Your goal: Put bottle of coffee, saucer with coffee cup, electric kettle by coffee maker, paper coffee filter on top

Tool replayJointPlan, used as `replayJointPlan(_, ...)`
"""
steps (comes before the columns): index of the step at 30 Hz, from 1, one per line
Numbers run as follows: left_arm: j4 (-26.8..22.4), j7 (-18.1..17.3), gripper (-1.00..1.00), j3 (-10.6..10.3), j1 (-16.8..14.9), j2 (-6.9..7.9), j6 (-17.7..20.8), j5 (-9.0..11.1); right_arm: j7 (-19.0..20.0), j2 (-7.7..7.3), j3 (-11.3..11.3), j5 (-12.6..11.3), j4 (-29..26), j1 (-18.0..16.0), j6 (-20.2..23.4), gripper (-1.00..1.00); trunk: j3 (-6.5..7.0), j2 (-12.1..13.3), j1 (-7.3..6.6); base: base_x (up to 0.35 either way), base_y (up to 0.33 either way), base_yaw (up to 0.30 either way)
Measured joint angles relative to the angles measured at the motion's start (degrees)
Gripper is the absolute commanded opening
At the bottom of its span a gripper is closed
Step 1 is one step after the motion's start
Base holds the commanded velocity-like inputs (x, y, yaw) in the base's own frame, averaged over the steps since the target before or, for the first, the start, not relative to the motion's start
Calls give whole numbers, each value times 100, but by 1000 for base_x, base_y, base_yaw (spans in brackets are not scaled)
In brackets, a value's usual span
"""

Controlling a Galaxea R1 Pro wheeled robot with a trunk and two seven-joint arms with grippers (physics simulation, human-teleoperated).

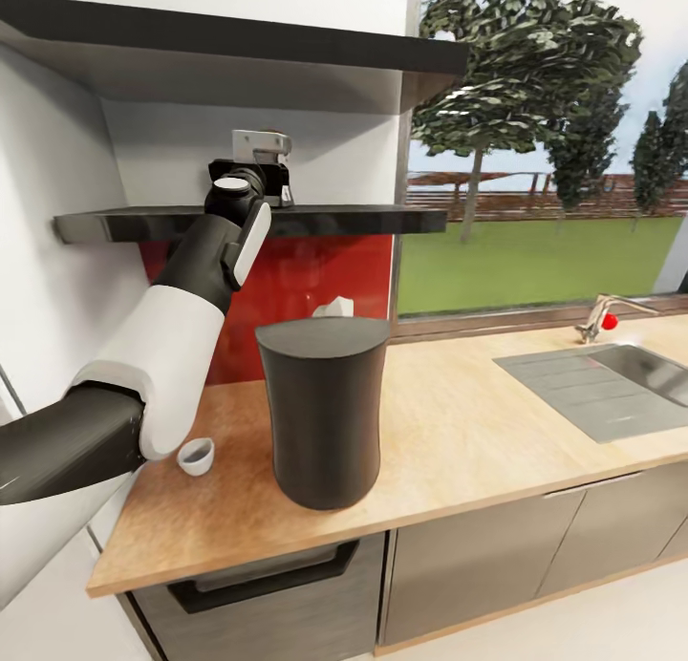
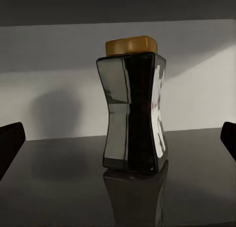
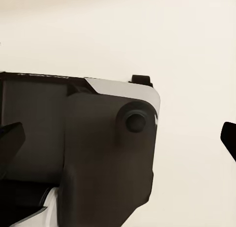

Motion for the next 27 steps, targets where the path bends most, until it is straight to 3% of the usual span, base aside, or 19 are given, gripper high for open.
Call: replayJointPlan(27, -2, 0, 100, 1, -1, 0, -12, -4, 0, -1, 1, 12, 6, 0, 0, 100, 0, 0, 1, 92, -22, 0)
